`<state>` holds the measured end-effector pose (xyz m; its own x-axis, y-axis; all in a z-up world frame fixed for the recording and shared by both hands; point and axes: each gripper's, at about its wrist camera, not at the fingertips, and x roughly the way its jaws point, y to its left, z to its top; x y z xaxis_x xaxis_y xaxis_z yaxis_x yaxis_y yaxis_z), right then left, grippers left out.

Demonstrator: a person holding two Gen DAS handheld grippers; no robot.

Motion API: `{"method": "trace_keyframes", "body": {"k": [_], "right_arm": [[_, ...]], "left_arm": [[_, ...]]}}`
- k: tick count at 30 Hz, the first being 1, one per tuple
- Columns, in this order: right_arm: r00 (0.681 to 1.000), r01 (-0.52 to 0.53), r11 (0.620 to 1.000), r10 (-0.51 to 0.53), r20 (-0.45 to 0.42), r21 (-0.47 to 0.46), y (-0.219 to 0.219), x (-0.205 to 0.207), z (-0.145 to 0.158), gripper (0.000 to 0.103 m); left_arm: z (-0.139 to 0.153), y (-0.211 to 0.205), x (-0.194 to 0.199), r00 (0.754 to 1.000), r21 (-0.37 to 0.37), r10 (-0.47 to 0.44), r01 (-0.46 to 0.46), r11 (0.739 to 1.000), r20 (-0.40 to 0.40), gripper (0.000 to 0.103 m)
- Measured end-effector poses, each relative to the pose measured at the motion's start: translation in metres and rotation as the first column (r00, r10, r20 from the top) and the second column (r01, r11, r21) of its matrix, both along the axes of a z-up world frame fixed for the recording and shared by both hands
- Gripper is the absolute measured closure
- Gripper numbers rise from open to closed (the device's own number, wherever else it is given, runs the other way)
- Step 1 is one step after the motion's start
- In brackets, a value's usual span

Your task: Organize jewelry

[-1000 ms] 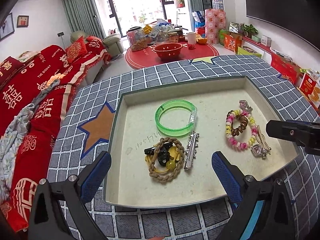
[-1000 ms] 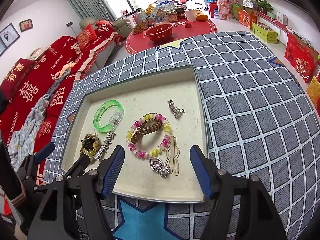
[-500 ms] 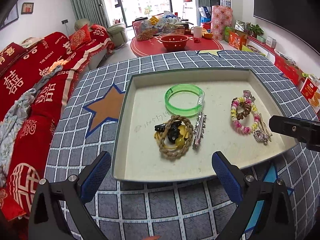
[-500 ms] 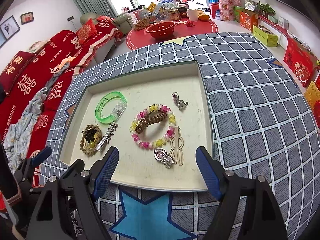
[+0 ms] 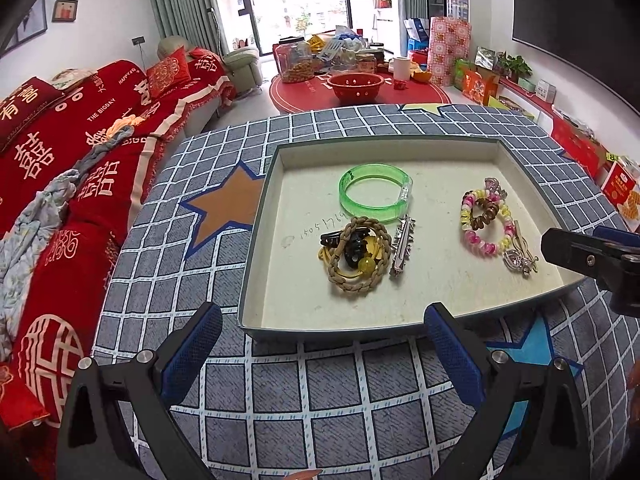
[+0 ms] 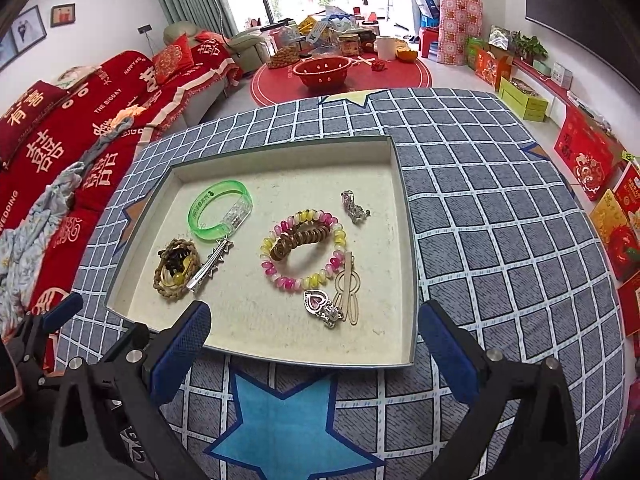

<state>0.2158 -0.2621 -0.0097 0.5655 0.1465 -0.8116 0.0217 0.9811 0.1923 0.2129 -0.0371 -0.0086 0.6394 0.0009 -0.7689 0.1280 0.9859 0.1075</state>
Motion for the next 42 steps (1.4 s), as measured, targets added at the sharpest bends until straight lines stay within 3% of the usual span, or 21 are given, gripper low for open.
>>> {"method": "trace_keyframes", "body": {"k": [24,35,42], "right_arm": [[0.994,0.045,0.995,-0.036,0.100,-0.086,0.014,-0.076,0.007,0.000],[0.976,0.090,0.985,-0.059,0.209,-0.145,0.022,-0.105,0.025,0.000],[0.970,0.109,0.982,-0.071,0.234,-0.153,0.023,-0.114,0.028,0.000]], "left_arm": [[0.010,0.013,-0.068,0.996,-0.037,0.037,-0.034,0.999,0.086,0.000],[0.011,0.019,-0.085,0.992,-0.052,0.059,-0.053,0.997,0.116,0.000],[0.014,0.021,-0.090,0.990,-0.058,0.063,-0.056,0.997,0.126,0.000]]}}
